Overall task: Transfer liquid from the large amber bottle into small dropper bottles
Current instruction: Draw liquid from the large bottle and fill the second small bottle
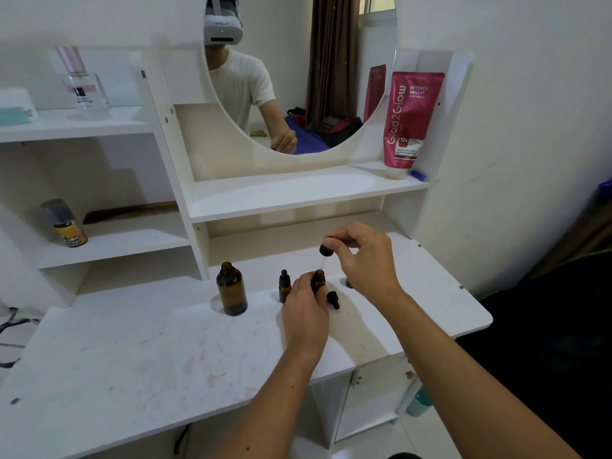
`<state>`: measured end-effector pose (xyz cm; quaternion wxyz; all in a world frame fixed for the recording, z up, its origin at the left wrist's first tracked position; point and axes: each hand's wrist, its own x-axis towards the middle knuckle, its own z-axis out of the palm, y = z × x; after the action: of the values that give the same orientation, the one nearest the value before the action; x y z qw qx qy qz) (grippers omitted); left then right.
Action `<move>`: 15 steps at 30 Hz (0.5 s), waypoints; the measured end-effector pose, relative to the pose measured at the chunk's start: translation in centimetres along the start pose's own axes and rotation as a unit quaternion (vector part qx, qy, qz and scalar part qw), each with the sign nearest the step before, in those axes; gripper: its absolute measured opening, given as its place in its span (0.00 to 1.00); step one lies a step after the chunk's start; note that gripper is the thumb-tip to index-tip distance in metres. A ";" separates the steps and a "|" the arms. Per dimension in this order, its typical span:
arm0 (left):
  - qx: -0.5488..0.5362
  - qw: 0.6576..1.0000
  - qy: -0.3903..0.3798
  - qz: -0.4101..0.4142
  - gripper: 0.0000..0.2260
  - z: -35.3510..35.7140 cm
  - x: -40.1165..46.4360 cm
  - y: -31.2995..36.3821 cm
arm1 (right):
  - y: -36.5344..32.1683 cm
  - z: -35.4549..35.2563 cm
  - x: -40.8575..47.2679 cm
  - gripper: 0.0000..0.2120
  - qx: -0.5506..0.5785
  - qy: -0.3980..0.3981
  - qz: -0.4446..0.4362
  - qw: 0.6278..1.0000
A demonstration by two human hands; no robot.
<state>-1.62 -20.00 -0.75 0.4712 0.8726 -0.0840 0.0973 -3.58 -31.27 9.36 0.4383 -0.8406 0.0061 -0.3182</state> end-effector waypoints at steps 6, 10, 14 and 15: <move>0.005 1.000 -0.007 0.008 0.11 0.0 0.0 -0.2 | 0.0 -0.2 -0.3 0.03 -0.013 0.006 -0.004 1.000; 0.011 1.000 -0.015 0.008 0.12 0.1 0.1 -0.4 | -0.1 -0.5 -0.3 0.03 -0.014 0.014 -0.001 1.000; 0.008 0.999 -0.031 0.000 0.16 0.1 0.0 -0.5 | -1.1 -1.3 -0.6 0.05 0.008 0.018 0.018 1.000; 0.009 0.999 -0.034 -0.002 0.17 -0.1 -0.1 -0.4 | -1.4 -1.6 -0.7 0.05 0.014 0.026 0.015 0.999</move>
<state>-1.66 -19.72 -1.09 0.4602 0.8798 -0.0977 0.0674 -5.32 -31.37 10.65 0.4544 -0.8256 0.0261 -0.3335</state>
